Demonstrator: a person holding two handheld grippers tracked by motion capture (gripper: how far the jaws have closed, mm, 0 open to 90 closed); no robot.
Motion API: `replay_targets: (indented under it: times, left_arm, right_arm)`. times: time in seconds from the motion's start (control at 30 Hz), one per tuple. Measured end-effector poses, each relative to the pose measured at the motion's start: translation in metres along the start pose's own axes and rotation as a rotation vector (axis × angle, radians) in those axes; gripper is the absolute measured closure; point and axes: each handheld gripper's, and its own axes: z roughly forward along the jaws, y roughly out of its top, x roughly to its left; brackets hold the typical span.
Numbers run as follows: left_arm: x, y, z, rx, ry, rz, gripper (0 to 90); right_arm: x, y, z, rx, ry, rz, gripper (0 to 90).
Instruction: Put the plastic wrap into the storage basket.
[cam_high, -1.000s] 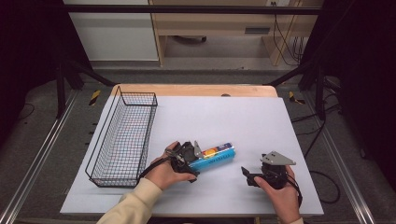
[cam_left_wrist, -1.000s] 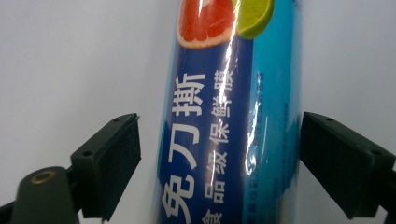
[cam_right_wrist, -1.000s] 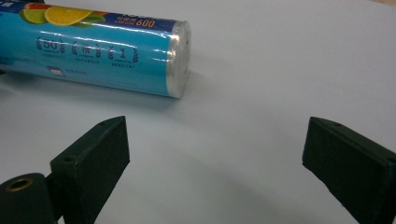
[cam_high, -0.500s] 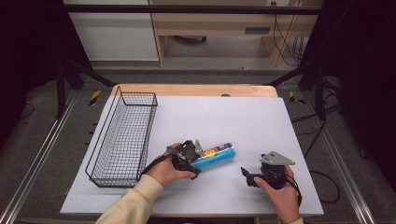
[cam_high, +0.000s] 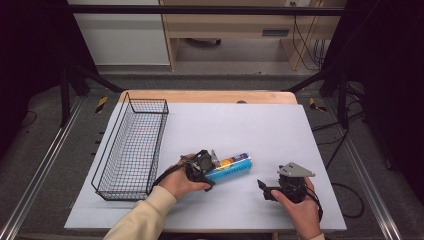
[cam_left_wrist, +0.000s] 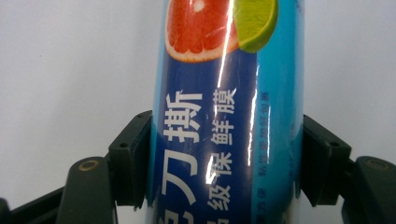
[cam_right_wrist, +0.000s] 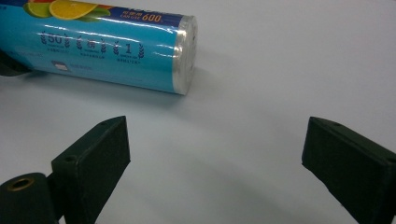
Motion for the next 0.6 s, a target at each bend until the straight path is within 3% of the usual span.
replay_targets:
  times: [0.13,0.2,0.33,0.47,0.6]
  left_arm:
    - [-0.002,0.001,-0.001,0.007,0.006,0.005,30.9]
    - [-0.001,0.001,-0.002,0.009,-0.021,-0.023,31.3]
    - [-0.003,0.002,-0.004,-0.005,-0.011,-0.028,31.4]
    - [-0.005,0.004,-0.014,-0.025,-0.011,-0.046,31.6]
    - [-0.006,0.009,-0.03,-0.035,0.015,-0.036,31.6]
  right_arm:
    - [-0.001,0.0,0.0,-0.002,0.0,-0.002,7.9]
    - [0.0,0.0,0.0,0.0,0.001,-0.001,7.9]
    - [0.0,0.0,0.0,-0.002,0.0,-0.004,7.9]
    - [0.0,0.0,0.0,-0.003,0.003,-0.003,7.9]
    - [0.0,0.0,-0.001,-0.004,0.004,0.002,7.9]
